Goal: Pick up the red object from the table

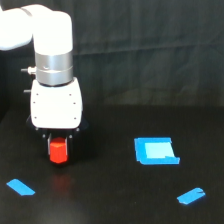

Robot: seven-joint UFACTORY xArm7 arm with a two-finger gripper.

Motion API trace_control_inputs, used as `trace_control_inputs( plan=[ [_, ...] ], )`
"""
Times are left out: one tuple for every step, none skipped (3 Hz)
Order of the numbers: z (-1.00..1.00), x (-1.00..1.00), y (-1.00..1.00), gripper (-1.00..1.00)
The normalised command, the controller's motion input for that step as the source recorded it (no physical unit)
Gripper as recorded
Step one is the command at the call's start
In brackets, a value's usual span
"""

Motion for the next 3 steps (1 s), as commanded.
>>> trace_control_inputs(
  plan=[
    [0.92, 0.14, 0.18, -1.00],
    [0.93, 0.28, 0.23, -0.89],
    [0.99, 0.29, 0.15, -1.00]
  ],
)
